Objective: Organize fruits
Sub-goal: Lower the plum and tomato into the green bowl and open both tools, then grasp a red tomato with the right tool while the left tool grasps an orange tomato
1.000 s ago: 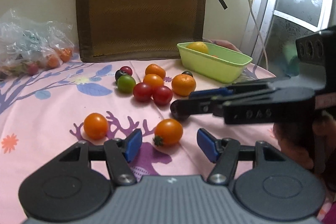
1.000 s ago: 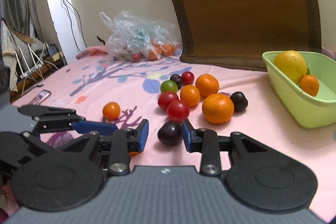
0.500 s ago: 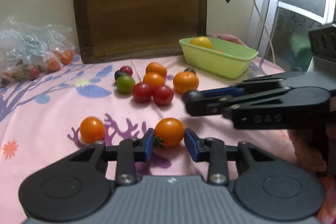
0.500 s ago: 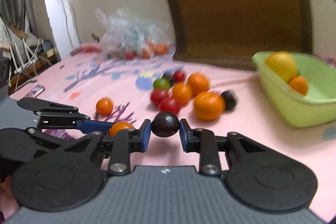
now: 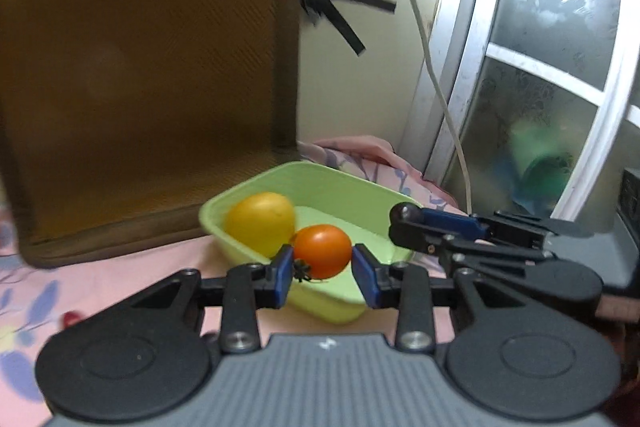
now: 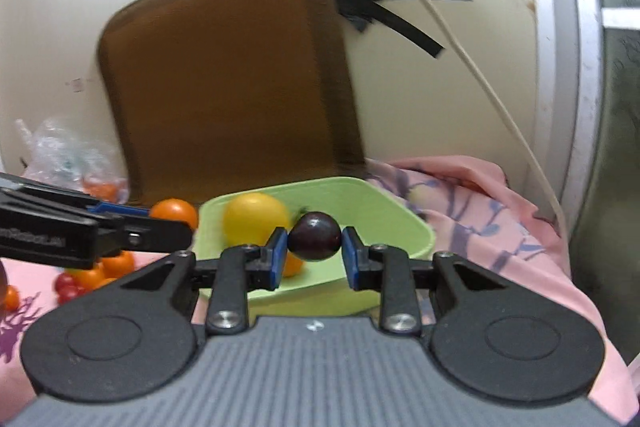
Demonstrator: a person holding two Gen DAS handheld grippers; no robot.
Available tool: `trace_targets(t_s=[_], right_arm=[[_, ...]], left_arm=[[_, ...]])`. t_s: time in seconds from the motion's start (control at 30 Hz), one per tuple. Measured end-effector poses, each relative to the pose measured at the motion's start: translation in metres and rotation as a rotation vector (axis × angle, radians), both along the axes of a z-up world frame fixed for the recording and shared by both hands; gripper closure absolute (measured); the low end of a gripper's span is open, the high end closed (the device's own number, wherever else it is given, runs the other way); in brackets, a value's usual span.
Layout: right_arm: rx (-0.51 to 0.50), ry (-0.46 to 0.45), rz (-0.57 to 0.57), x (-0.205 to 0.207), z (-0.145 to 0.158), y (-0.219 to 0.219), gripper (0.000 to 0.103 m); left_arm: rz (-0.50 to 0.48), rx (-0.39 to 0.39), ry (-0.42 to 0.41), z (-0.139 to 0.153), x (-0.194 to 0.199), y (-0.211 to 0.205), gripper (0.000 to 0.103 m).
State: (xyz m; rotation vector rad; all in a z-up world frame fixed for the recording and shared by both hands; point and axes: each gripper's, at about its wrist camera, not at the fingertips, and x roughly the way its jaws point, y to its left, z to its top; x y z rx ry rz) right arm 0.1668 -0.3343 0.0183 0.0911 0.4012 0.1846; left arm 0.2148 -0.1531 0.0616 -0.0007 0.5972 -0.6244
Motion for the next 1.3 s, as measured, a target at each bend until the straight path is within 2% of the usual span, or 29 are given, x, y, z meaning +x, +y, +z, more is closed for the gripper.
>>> trace_targets(t_s=[0.23,0.33,0.47,0.53,0.67,0.73,0.8,0.93,1.03,1.17,1.3], right_arm=[[-0.018,0.011,-0.004,0.012,-0.013,0.001,0.070],[-0.027,0.012,-0.019,0.016,-0.013,0.001,0.070],[-0.008,-0.001,-0.037,0.005,-0.011,-0.004,0.060],[0.007,-0.008,-0.034,0.002,-0.010,-0.006,0.060],[0.001,-0.052,-0.028,-0.009,-0.007,-0.005,0.060],[0.005,-0.098,-0.026,-0.018,-0.003,-0.005,0.060],[0.017,-0.143,-0.014,-0.027,0.000,-0.005,0.060],[0.035,-0.194,0.037,-0.041,0.007,0.001,0.060],[0.054,-0.162,0.086,-0.046,0.014,0.015,0.060],[0.085,-0.088,0.183,-0.054,0.018,0.038,0.060],[0.087,-0.007,0.243,-0.058,0.009,0.067,0.060]], left_arm=[[-0.007,0.012,0.071,-0.021,0.029,-0.024,0.069],[0.009,0.008,0.079,-0.025,0.034,-0.024,0.060],[0.019,-0.006,0.079,-0.023,0.034,-0.021,0.051],[0.027,-0.021,0.081,-0.016,0.031,-0.015,0.051],[0.073,-0.126,0.029,0.015,0.004,0.029,0.051],[0.133,-0.181,-0.006,0.032,-0.017,0.068,0.051],[0.221,-0.199,-0.043,0.044,-0.043,0.109,0.051],[0.421,-0.129,-0.072,0.045,-0.093,0.176,0.051],[0.520,-0.085,-0.041,0.031,-0.123,0.211,0.051],[0.586,-0.053,-0.004,0.010,-0.141,0.239,0.051],[0.556,-0.059,0.038,-0.010,-0.140,0.239,0.049]])
